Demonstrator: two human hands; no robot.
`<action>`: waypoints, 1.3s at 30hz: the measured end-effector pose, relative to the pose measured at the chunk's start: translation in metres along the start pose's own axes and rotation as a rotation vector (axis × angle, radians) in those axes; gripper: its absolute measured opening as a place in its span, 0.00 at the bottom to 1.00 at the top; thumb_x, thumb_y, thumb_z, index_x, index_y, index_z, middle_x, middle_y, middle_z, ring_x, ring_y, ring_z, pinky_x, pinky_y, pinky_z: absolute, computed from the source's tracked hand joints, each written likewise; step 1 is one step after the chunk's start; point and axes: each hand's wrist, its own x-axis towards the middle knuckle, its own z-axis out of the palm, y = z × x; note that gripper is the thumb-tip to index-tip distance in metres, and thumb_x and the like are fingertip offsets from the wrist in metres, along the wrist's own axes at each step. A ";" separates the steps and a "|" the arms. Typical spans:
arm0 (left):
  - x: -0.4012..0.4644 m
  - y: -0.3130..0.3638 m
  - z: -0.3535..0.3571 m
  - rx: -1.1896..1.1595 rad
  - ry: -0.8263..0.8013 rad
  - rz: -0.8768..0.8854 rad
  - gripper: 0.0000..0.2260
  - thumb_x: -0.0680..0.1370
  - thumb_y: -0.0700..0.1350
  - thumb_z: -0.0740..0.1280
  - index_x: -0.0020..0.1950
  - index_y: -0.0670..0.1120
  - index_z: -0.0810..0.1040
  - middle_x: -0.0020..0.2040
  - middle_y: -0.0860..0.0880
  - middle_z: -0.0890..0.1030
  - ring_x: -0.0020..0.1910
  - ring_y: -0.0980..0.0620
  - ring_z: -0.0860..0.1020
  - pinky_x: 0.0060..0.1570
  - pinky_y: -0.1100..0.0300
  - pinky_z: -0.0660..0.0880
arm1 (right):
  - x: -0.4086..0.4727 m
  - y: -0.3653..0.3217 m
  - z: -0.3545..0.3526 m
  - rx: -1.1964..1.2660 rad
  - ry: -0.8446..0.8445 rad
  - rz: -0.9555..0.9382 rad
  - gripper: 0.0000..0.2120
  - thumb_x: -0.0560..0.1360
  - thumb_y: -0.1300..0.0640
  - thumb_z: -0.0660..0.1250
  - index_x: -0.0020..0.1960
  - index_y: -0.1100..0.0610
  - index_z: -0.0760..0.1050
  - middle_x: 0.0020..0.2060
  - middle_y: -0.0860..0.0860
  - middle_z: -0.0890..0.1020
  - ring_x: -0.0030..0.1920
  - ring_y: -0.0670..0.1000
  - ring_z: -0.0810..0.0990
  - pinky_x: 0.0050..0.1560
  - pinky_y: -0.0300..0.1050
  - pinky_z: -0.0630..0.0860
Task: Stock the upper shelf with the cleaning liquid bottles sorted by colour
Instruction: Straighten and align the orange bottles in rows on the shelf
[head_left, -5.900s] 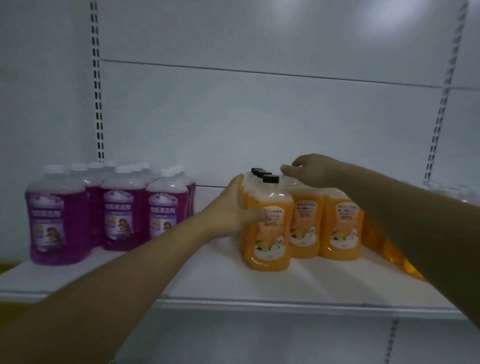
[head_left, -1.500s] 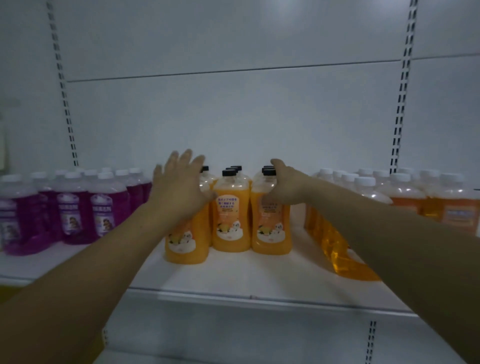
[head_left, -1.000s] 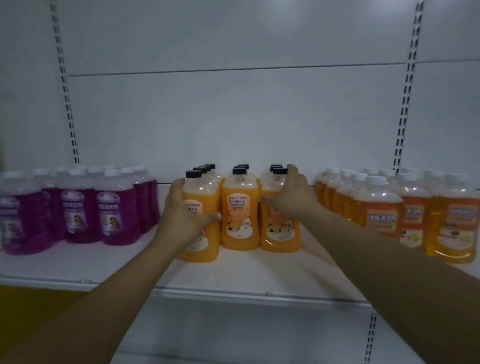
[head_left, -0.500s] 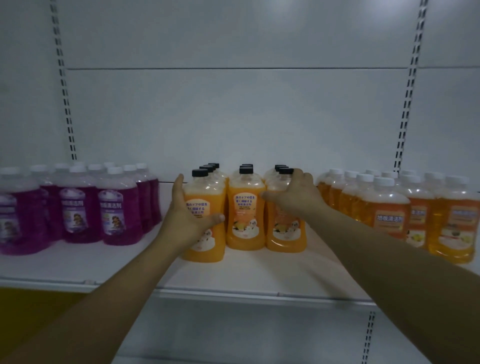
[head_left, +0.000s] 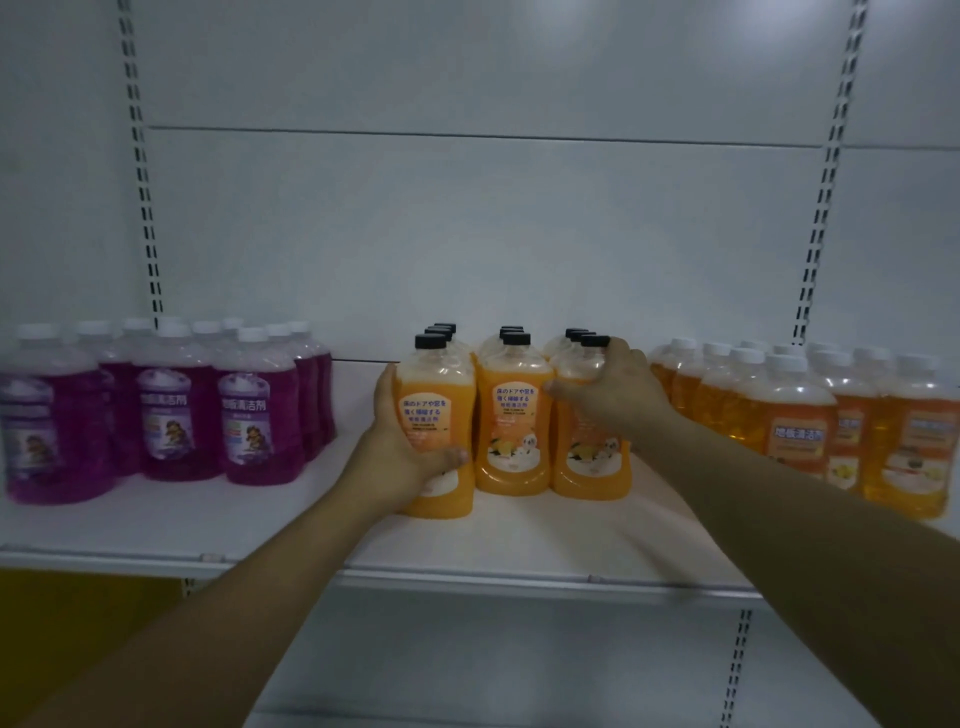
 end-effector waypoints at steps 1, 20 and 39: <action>0.000 0.000 -0.001 -0.001 -0.011 0.001 0.50 0.67 0.40 0.78 0.74 0.58 0.46 0.52 0.64 0.71 0.48 0.65 0.74 0.40 0.67 0.72 | 0.000 0.000 0.000 0.001 0.004 0.003 0.44 0.66 0.36 0.74 0.72 0.53 0.60 0.65 0.54 0.69 0.63 0.59 0.73 0.56 0.58 0.77; 0.027 0.089 -0.005 0.548 -0.066 0.288 0.38 0.72 0.59 0.69 0.76 0.54 0.54 0.78 0.51 0.52 0.76 0.51 0.55 0.73 0.50 0.56 | 0.005 -0.011 -0.084 -0.298 0.023 -0.171 0.36 0.75 0.36 0.63 0.75 0.54 0.60 0.72 0.55 0.68 0.68 0.58 0.70 0.62 0.51 0.70; -0.017 0.169 0.206 0.486 -0.233 0.112 0.31 0.74 0.56 0.69 0.74 0.52 0.61 0.71 0.54 0.66 0.67 0.53 0.68 0.57 0.62 0.67 | 0.038 0.124 -0.188 -0.389 -0.168 -0.245 0.32 0.79 0.36 0.55 0.73 0.58 0.65 0.71 0.55 0.69 0.69 0.57 0.68 0.64 0.49 0.66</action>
